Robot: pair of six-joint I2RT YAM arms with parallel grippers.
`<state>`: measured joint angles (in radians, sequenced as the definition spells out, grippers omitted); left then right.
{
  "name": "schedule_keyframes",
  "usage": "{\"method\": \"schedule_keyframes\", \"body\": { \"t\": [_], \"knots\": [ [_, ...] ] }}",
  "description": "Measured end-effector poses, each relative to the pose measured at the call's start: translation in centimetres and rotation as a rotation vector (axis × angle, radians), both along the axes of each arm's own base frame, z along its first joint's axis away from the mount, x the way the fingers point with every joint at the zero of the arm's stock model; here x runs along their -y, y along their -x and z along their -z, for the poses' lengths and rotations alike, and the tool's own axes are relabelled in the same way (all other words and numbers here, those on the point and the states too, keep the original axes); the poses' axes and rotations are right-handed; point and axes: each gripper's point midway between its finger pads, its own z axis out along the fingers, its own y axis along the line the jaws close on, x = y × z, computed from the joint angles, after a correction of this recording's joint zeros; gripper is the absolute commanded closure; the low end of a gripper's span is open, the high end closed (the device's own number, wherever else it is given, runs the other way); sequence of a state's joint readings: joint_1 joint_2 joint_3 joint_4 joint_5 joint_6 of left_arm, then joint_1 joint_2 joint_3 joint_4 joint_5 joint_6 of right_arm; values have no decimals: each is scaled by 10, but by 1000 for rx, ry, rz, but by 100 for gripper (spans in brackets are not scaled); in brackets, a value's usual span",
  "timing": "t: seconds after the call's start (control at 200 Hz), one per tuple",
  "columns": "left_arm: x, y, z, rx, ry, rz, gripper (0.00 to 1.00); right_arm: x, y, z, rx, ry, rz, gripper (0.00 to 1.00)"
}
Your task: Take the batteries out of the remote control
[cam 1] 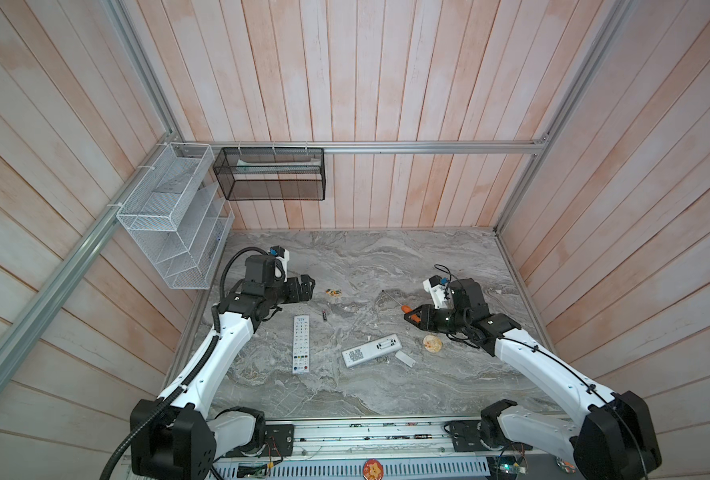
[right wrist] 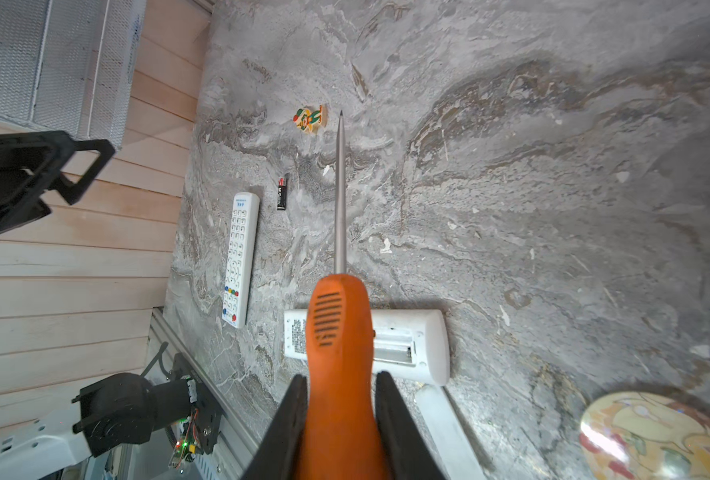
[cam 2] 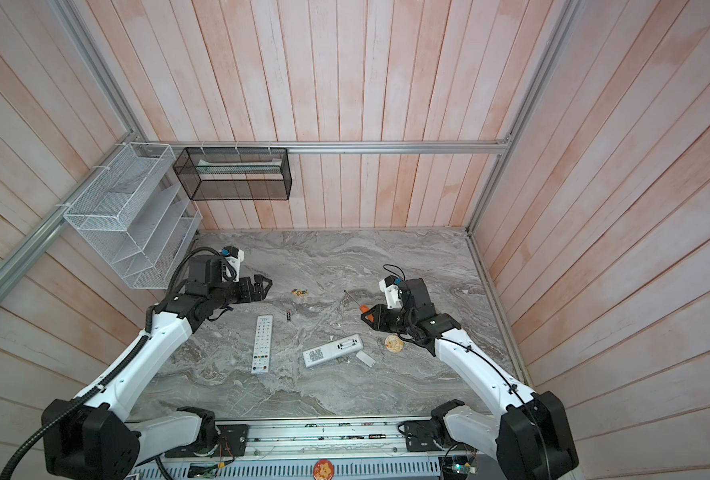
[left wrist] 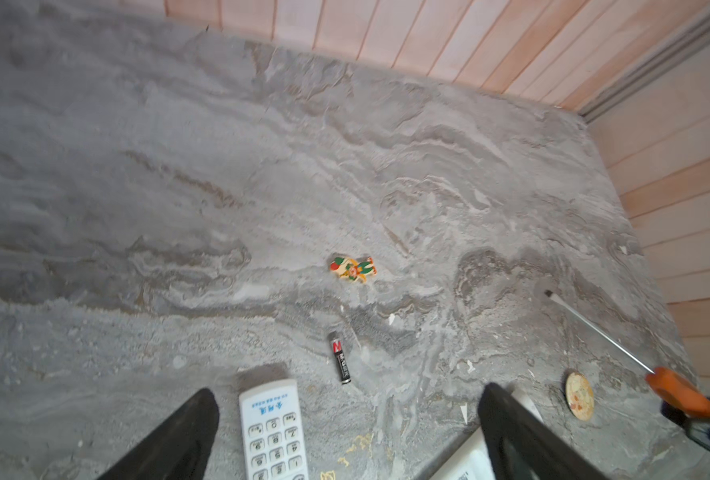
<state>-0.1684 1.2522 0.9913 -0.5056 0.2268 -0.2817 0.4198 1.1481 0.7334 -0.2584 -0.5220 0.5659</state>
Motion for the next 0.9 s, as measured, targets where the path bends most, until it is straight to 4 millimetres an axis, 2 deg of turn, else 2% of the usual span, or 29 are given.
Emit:
{"method": "schedule_keyframes", "body": {
  "t": [0.1,0.245,0.405,0.57,0.7,0.9],
  "knots": [
    [-8,6,26,-115,4,-41,0,-6,0,-4,15,-6,-49,100],
    [-1,16,41,-172,56,-40,0,-14,-3,5,7,6,-115,100],
    [24,27,57,-222,253,-18,0,-24,-11,24,-2,12,-155,100],
    [54,35,67,-263,562,-34,0,-44,-23,6,120,-67,-167,100],
    [78,33,57,-266,742,-43,0,-63,-27,-11,195,-125,-188,100],
    [118,16,26,-226,936,-5,0,-88,-27,-18,213,-154,-233,100]
  ]
}}
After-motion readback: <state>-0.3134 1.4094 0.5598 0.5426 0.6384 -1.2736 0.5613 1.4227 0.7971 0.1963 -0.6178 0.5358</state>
